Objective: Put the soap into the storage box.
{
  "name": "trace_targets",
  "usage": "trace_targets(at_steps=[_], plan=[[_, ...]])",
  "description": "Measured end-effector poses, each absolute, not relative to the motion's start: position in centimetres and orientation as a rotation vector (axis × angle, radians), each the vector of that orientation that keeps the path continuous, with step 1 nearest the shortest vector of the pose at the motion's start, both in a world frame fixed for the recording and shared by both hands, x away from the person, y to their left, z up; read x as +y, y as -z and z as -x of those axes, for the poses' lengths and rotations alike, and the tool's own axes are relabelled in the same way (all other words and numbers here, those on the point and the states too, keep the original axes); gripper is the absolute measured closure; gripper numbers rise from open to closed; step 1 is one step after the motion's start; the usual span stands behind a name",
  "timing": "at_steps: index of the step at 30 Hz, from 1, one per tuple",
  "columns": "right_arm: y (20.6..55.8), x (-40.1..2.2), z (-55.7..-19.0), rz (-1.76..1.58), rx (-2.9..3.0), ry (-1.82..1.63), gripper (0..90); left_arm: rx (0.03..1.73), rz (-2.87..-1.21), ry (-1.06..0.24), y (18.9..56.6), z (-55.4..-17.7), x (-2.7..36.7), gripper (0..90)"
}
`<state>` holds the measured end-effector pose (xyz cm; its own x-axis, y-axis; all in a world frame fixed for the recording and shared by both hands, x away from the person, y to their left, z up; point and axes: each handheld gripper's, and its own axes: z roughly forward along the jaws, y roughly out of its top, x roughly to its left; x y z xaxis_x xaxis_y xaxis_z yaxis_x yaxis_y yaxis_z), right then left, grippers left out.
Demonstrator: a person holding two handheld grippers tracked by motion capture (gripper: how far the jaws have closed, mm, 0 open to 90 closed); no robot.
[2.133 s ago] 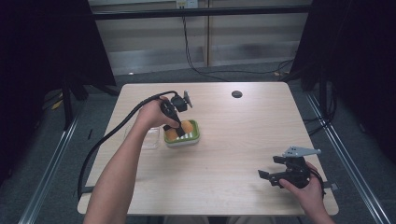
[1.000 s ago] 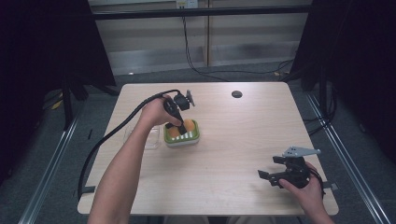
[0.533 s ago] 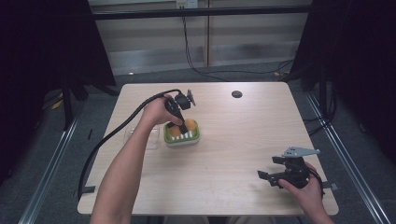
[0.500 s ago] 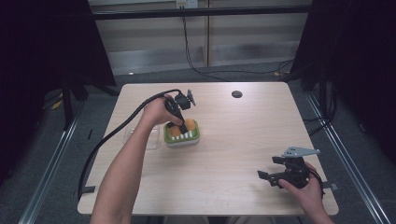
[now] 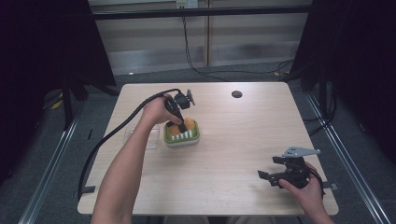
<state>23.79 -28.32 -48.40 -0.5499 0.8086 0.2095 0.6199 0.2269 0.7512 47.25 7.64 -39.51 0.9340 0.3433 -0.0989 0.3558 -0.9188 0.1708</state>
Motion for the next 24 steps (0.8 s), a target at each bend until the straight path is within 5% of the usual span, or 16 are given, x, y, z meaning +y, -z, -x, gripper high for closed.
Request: trace_targets(at_steps=[24], plan=[[48.4, -28.4, -23.8, -1.348, 2.27, -1.229, 9.0, 0.519, -2.917, 0.083, 40.9, -47.8, 7.4, 50.1]])
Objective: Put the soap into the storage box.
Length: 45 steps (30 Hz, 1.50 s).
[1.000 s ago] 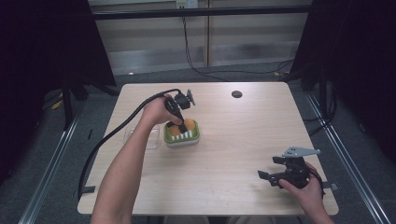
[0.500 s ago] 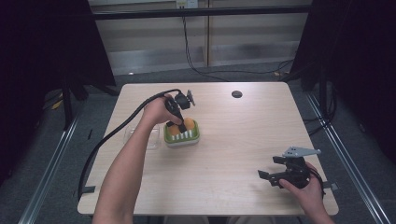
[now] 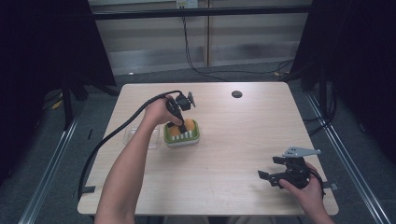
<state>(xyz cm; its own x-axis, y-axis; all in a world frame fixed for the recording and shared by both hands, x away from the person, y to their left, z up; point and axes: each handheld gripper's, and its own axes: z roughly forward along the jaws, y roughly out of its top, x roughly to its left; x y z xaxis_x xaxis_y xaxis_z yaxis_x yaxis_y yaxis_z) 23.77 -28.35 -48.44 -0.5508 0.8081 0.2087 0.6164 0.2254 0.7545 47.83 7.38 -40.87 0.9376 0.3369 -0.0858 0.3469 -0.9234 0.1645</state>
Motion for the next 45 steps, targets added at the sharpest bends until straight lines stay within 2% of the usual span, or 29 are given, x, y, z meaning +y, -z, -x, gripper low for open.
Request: trace_targets(at_steps=[13, 15, 16, 45], plan=[[48.4, -28.3, -23.7, -1.35, 2.276, -1.236, 9.0, 0.529, -2.925, 0.075, 41.8, -48.1, 7.2, 50.1], [48.4, -28.2, -23.7, -1.349, 2.275, -1.236, 9.0, 0.51, -2.94, 0.108, 41.7, -48.4, 7.2, 50.1], [48.4, -28.2, -23.7, -1.348, 2.275, -1.236, 9.0, 0.515, -2.934, 0.064, 41.9, -48.2, 7.2, 50.1], [48.4, -28.1, -23.7, -1.352, 2.286, -1.234, 9.0, 0.488, -2.951, 0.058, 43.1, -48.7, 6.9, 50.1]])
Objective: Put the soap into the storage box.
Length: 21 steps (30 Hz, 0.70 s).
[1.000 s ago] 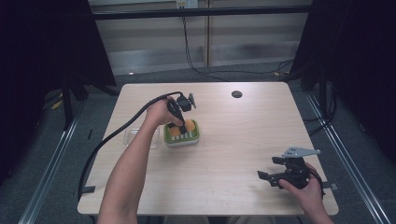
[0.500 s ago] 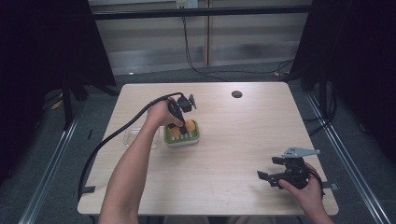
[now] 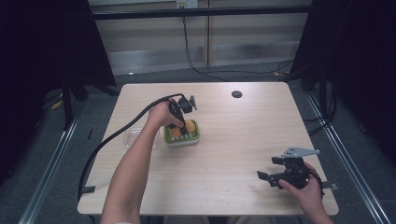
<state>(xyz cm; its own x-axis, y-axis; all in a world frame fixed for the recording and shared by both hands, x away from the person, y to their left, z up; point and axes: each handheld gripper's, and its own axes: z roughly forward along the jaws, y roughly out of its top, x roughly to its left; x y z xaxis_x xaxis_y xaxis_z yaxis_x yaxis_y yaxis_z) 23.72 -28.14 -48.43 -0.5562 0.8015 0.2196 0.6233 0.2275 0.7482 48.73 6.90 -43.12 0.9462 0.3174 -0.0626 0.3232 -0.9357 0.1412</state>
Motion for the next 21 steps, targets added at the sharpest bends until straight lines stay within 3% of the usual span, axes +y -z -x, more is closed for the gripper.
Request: trace_targets(at_steps=[21], plan=[[48.47, -28.19, -23.68, -1.356, 2.285, -1.234, 9.0, 0.497, -2.955, 0.081, 43.81, -48.88, 6.79, 50.0]])
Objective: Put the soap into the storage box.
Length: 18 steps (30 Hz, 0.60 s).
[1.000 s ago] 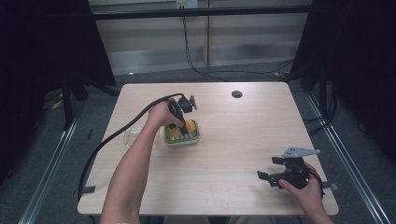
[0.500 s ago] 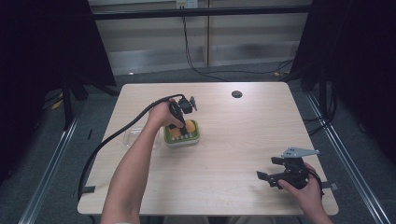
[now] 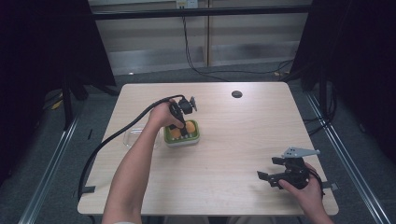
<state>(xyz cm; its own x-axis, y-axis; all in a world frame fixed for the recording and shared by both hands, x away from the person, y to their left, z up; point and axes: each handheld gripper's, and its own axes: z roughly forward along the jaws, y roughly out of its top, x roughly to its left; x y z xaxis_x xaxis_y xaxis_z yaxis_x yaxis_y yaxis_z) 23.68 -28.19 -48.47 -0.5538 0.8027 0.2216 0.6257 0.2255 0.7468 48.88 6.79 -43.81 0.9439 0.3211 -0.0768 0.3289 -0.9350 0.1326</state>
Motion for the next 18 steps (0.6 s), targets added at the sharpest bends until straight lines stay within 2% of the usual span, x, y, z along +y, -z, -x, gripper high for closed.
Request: trace_targets(at_steps=[18], plan=[[48.6, -27.9, -23.7, -1.343, 2.298, -1.231, 8.8, 0.51, -2.952, 0.104, 44.9, -49.0, 7.4, 49.7]])
